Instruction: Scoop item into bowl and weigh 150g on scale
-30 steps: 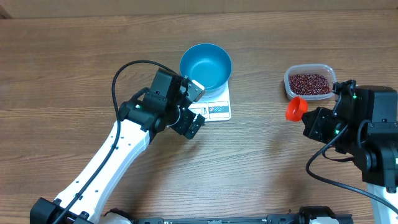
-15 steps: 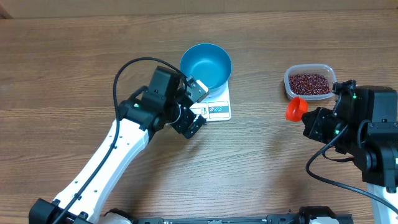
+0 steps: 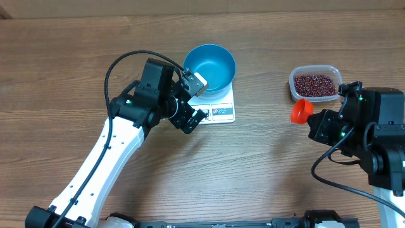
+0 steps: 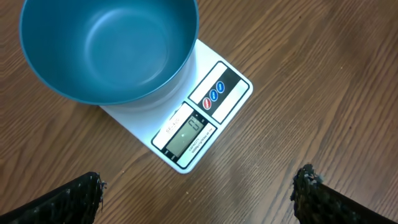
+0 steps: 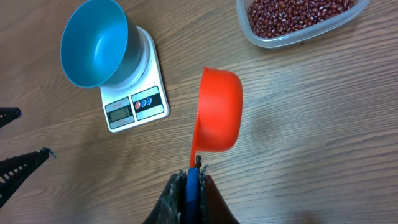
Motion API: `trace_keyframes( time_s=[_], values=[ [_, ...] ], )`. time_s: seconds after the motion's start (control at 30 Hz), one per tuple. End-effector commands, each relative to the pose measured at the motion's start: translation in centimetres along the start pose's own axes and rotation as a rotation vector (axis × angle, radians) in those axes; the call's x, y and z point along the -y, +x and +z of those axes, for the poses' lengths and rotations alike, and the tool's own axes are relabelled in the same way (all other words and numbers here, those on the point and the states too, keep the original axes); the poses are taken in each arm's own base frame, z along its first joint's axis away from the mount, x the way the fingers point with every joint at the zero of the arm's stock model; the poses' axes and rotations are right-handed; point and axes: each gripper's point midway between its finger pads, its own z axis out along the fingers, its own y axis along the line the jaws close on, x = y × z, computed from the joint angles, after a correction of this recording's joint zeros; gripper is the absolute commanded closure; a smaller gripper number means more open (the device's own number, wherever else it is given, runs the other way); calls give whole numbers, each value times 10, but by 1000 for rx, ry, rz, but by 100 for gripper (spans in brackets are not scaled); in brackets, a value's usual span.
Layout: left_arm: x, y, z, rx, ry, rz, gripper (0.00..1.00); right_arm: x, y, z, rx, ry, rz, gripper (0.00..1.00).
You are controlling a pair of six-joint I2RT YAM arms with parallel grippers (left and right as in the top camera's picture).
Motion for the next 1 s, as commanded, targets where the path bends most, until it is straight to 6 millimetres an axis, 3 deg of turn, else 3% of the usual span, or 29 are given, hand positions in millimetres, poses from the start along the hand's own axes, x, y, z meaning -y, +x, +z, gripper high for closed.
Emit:
trace_keyframes(
  time_s=[0.0, 0.97],
  values=[
    [-13, -4, -6, 0, -72, -80, 0, -2, -9, -9, 41, 2, -9, 96],
    [-16, -10, -6, 23, -82, -89, 0, -1, -7, -9, 35, 4, -8, 96]
  ],
)
